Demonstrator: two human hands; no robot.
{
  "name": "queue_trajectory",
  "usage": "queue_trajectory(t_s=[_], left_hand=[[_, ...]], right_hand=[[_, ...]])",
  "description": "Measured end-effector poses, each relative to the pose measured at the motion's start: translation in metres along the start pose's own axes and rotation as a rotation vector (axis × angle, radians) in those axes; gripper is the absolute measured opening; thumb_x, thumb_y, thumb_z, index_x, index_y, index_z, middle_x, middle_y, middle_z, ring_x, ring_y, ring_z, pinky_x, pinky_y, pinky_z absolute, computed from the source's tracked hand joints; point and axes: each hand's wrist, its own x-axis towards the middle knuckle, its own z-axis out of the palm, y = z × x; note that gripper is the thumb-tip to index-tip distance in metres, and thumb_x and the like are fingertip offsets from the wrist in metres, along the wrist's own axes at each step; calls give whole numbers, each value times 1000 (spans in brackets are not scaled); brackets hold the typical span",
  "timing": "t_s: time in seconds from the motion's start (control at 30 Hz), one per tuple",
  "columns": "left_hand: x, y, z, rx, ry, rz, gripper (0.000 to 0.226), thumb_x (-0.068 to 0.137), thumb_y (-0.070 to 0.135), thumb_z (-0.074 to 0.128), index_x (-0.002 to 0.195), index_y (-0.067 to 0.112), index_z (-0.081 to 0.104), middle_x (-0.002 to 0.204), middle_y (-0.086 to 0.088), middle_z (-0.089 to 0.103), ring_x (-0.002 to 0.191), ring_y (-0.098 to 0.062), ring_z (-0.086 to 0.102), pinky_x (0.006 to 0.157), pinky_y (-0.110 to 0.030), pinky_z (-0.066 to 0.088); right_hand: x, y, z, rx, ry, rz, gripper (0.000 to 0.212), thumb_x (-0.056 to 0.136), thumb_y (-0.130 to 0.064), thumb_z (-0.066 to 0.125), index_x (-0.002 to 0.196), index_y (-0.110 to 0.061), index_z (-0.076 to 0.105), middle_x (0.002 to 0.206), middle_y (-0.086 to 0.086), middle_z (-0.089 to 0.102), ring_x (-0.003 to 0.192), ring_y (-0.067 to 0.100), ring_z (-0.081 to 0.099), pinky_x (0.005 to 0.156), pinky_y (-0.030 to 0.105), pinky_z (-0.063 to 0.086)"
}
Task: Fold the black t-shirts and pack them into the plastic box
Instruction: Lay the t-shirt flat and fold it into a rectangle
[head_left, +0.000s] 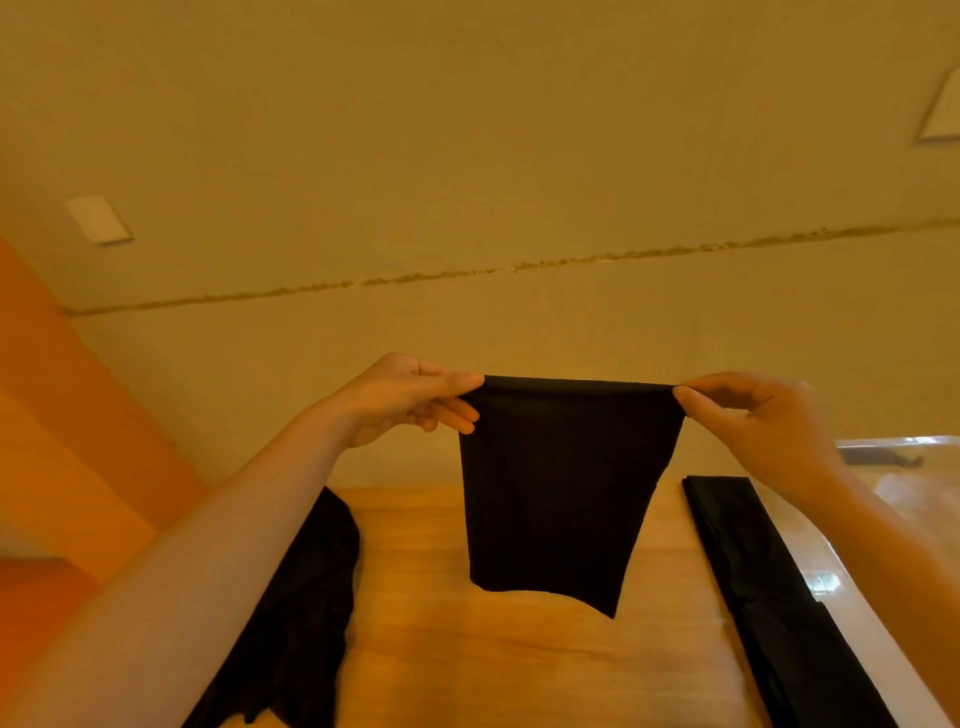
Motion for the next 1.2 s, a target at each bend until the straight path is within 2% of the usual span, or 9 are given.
queue_trajectory(t_s=[0.1,0.3,0.37,0.4,0.47,0.73,0.9,1.1,1.2], left_hand=[[-8,-6,-3,71,38,51,46,72,29,77,97,-7,65,85,-16,74,73,-20,72,53,-21,43],[-2,-14,1,177,191,78,33,90,33,65,66,10,62,51,2,57,42,-8,42,71,-29,44],[6,-17,1,214,241,79,25,90,33,64,77,14,71,58,-1,63,51,-7,59,76,-35,45],[10,-18,1,232,270,79,21,90,32,64,91,15,74,74,2,66,73,-5,63,82,-38,47],[22,-18,-1,258,335,90,27,89,31,66,109,13,72,97,12,63,97,-3,50,91,-39,48],[52,-20,-15,201,597,259,14,82,28,74,93,21,71,78,12,59,69,-5,49,66,-20,40],[37,-80,4,241,536,411,11,79,20,76,90,21,74,76,6,61,62,-3,46,60,-12,39],[5,-220,60,468,362,403,13,81,15,76,93,15,77,74,3,58,65,-10,53,55,-24,45],[-20,-276,97,602,257,419,10,72,13,79,81,13,75,69,6,58,67,-6,51,57,-5,40]], right_hand=[[10,-1,-1,34,-79,42,9,84,-22,70,82,-30,71,75,-29,68,76,-11,64,66,5,47],[34,11,5,-40,-312,101,7,86,-25,68,83,-30,71,73,-28,68,76,-12,62,69,10,41],[48,15,8,-80,-367,110,7,87,-25,68,83,-31,71,72,-22,69,76,-11,63,68,9,41],[56,16,10,-100,-387,106,6,87,-25,67,85,-30,71,75,-20,69,76,-9,63,68,9,41],[72,15,15,-127,-401,87,5,88,-24,67,88,-26,72,83,-17,68,79,-6,62,69,9,40],[101,6,34,-132,-211,4,6,90,-25,65,92,-25,71,86,-16,65,75,-8,57,65,6,40],[52,33,48,-109,-238,18,8,89,-22,66,94,-24,72,91,-15,67,79,1,60,66,3,43],[-60,107,82,-204,-388,-20,16,85,-20,70,97,-30,68,93,-23,63,94,-3,59,77,13,46],[-128,144,100,-276,-453,-44,14,83,-29,67,97,-26,71,94,-17,67,93,-2,61,79,23,54]])
